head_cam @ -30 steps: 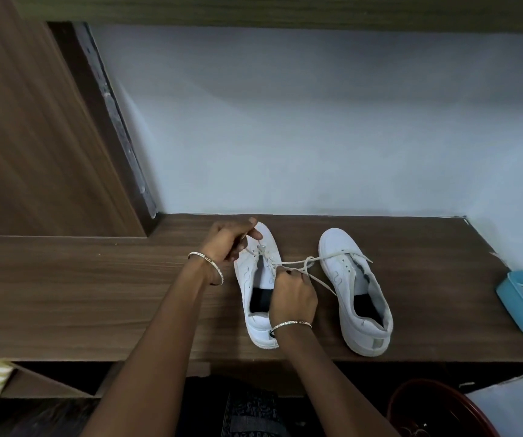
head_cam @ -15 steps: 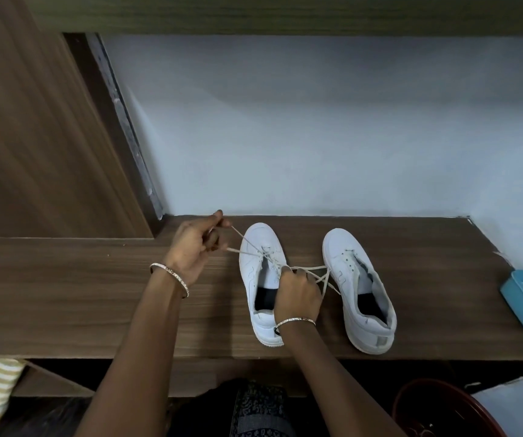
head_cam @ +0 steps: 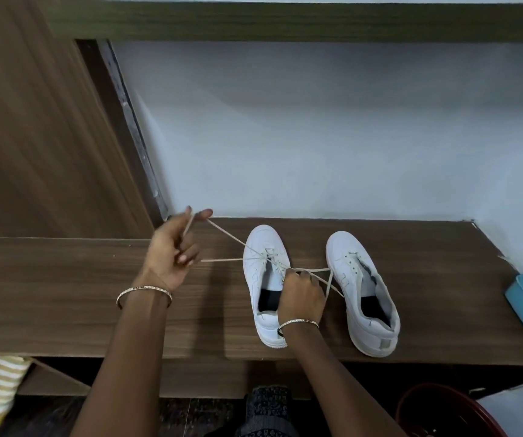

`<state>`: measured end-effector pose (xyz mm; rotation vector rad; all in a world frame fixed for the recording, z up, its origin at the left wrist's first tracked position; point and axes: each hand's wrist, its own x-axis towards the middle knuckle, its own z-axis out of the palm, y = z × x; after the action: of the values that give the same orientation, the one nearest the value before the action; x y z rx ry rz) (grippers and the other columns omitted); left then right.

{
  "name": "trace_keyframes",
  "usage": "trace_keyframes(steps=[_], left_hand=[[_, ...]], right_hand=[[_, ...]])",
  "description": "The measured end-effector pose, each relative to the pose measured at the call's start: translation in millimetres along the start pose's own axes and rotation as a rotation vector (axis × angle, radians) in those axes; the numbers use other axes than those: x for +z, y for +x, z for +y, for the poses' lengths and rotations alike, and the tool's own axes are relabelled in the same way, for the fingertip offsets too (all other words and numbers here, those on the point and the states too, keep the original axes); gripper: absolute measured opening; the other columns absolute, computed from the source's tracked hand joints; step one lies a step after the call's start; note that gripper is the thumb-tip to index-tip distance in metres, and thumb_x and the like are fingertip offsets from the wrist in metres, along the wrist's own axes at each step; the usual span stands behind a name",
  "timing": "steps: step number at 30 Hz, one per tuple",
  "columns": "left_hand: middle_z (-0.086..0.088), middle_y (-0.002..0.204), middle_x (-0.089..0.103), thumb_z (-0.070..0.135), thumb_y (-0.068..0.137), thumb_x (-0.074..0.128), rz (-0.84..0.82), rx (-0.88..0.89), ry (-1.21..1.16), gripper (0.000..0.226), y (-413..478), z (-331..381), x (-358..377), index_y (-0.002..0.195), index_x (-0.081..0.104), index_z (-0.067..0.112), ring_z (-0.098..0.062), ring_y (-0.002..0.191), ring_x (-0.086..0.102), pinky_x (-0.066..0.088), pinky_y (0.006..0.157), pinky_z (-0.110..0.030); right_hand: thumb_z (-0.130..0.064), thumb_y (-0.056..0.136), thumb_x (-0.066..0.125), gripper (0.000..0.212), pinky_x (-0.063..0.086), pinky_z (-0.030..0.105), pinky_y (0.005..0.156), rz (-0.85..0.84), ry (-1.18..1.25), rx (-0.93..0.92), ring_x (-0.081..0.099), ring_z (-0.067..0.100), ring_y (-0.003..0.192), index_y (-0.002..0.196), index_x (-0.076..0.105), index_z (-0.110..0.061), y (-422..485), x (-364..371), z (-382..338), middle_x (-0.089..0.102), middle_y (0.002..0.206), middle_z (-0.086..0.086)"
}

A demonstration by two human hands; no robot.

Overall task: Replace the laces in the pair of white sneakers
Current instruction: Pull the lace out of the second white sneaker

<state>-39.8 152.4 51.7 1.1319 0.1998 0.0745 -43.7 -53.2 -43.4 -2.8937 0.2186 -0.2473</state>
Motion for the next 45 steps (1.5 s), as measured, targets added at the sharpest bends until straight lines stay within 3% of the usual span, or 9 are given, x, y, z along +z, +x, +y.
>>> trace_keyframes(steps=[3, 8, 11, 17, 22, 26, 29, 40, 45], left_hand=[[0.008, 0.041, 0.023, 0.026, 0.103, 0.045, 0.061, 0.075, 0.119, 0.03, -0.8, -5.6, -2.1, 0.102, 0.072, 0.014, -0.007, 0.033, 0.022, 0.023, 0.039, -0.017], [0.007, 0.075, 0.06, 0.023, 0.094, 0.054, 0.078, 0.215, -0.35, 0.022, -9.6, 8.5, -25.9, 0.079, 0.069, 0.021, -0.009, 0.064, 0.051, 0.044, 0.061, -0.022], [0.006, 0.056, 0.049, 0.031, 0.067, 0.073, 0.088, 0.149, -0.413, 0.021, -15.2, 11.0, -39.8, 0.079, 0.065, 0.016, -0.01, 0.048, 0.036, 0.032, 0.047, -0.021], [0.007, 0.036, 0.025, 0.026, 0.106, 0.033, 0.177, 0.118, -0.017, 0.033, -14.6, 6.1, -59.6, 0.122, 0.06, 0.015, -0.005, 0.026, 0.02, 0.011, 0.036, -0.019], [0.001, 0.049, 0.05, 0.038, 0.1, 0.052, 0.443, 0.05, 0.227, 0.037, -13.7, 15.6, -82.3, 0.108, 0.071, 0.008, -0.011, 0.039, 0.038, 0.034, 0.042, -0.019], [-0.008, 0.074, 0.074, 0.064, 0.068, 0.07, 0.506, -0.337, 1.045, 0.054, -18.8, 2.9, -106.5, 0.087, 0.073, 0.013, -0.028, 0.074, 0.071, 0.059, 0.077, -0.043], [-0.012, 0.114, 0.069, 0.062, 0.067, 0.074, 0.542, -0.414, 1.484, 0.063, -24.8, -14.8, -78.6, 0.112, 0.066, 0.018, -0.035, 0.106, 0.066, 0.054, 0.09, -0.039], [-0.003, 0.12, 0.066, 0.05, 0.083, 0.067, 0.07, -0.029, 1.285, 0.054, -8.9, -102.4, 58.4, 0.127, 0.057, 0.022, -0.026, 0.112, 0.061, 0.05, 0.09, -0.037], [-0.011, 0.111, 0.068, 0.026, 0.096, 0.05, 0.214, 0.111, 1.393, 0.029, -6.3, -119.2, 64.0, 0.123, 0.054, 0.016, -0.034, 0.106, 0.061, 0.042, 0.079, -0.038]], right_hand=[[0.008, 0.069, 0.073, 0.018, 0.054, 0.034, 0.053, -0.015, 0.004, 0.009, 0.066, 0.028, 0.068, 0.072, 0.073, -0.01, 0.7, 0.6, -0.2, 0.067, 0.068, 0.011], [0.009, 0.066, 0.074, 0.018, 0.053, 0.034, 0.052, -0.018, -0.004, 0.005, 0.065, 0.029, 0.065, 0.07, 0.072, -0.008, 0.8, 1.0, 0.0, 0.066, 0.066, 0.012], [0.007, 0.075, 0.07, 0.015, 0.054, 0.036, 0.058, -0.047, -0.003, -0.008, 0.067, 0.03, 0.074, 0.079, 0.073, -0.008, 0.0, -1.2, -0.2, 0.068, 0.074, 0.013], [0.003, 0.087, 0.058, 0.022, 0.055, 0.037, 0.07, -0.014, 0.005, -0.044, 0.067, 0.028, 0.089, 0.095, 0.073, -0.01, 2.6, -1.5, 3.3, 0.071, 0.091, 0.012], [0.001, 0.094, 0.049, 0.027, 0.053, 0.035, 0.082, -0.014, 0.032, -0.091, 0.063, 0.027, 0.105, 0.109, 0.068, -0.011, 3.3, -2.6, 7.5, 0.068, 0.107, 0.011], [0.003, 0.091, 0.051, 0.027, 0.053, 0.037, 0.079, 0.016, 0.049, -0.085, 0.064, 0.03, 0.1, 0.107, 0.07, -0.009, 2.8, -0.6, 7.5, 0.069, 0.102, 0.013], [0.002, 0.091, 0.051, 0.028, 0.052, 0.037, 0.08, 0.013, 0.052, -0.094, 0.063, 0.03, 0.102, 0.108, 0.069, -0.01, 2.7, -0.9, 7.8, 0.069, 0.103, 0.012], [-0.001, 0.059, 0.084, 0.025, 0.05, 0.032, 0.053, -0.016, 0.005, -0.128, 0.066, 0.029, 0.056, 0.073, 0.067, -0.012, 8.4, -8.9, 7.3, 0.066, 0.062, 0.008], [-0.028, 0.085, 0.065, 0.037, 0.046, 0.041, 0.087, -0.04, 0.162, -0.24, 0.061, 0.031, 0.109, 0.121, 0.062, -0.02, 27.2, -9.4, 13.8, 0.067, 0.113, 0.005]])
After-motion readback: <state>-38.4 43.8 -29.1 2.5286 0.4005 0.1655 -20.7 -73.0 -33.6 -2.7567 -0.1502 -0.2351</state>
